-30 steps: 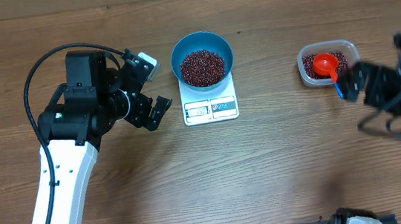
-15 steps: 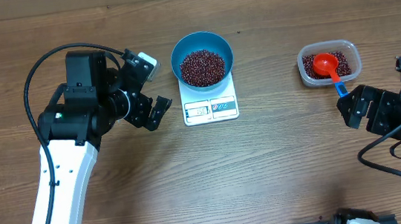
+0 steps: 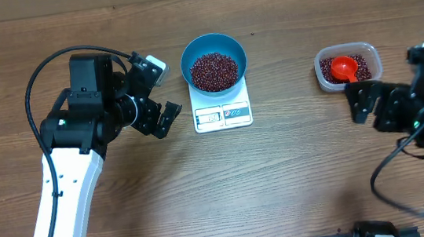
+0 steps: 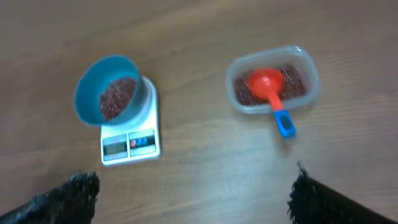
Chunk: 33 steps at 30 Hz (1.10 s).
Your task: Scoop item into bowl and weigh 150g on scale
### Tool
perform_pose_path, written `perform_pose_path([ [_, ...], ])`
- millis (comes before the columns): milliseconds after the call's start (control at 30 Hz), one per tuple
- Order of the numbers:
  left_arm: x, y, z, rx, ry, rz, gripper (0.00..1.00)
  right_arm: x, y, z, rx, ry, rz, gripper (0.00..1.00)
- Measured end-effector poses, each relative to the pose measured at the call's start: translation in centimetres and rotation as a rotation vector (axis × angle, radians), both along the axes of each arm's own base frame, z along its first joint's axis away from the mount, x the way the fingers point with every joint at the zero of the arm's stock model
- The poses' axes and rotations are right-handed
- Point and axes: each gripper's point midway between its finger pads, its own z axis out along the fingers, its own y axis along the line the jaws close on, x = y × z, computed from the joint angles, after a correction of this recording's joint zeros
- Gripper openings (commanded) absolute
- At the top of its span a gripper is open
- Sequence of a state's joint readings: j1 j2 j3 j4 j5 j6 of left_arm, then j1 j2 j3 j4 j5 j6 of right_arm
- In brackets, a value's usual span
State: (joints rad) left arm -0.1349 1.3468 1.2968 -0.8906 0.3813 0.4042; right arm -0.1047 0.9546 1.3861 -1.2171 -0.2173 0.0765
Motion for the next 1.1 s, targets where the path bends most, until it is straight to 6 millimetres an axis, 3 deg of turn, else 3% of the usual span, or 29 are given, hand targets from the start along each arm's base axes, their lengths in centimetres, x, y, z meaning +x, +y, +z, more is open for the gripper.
perform_pose_path([
  [300, 0.0, 0.0, 0.0, 0.0, 0.0, 0.0, 0.99, 0.1, 2.2, -0.8, -0.045, -0.332, 0.08, 1.0],
  [567, 0.0, 0.0, 0.0, 0.0, 0.001, 0.0, 1.0, -0.2, 2.2, -2.2, -0.067, -0.606, 0.077, 1.0],
  [1100, 0.0, 0.0, 0.0, 0.0, 0.001, 0.0, 1.0, -0.4, 2.2, -9.9, -0.098, -0.898, 0.073, 1.0],
])
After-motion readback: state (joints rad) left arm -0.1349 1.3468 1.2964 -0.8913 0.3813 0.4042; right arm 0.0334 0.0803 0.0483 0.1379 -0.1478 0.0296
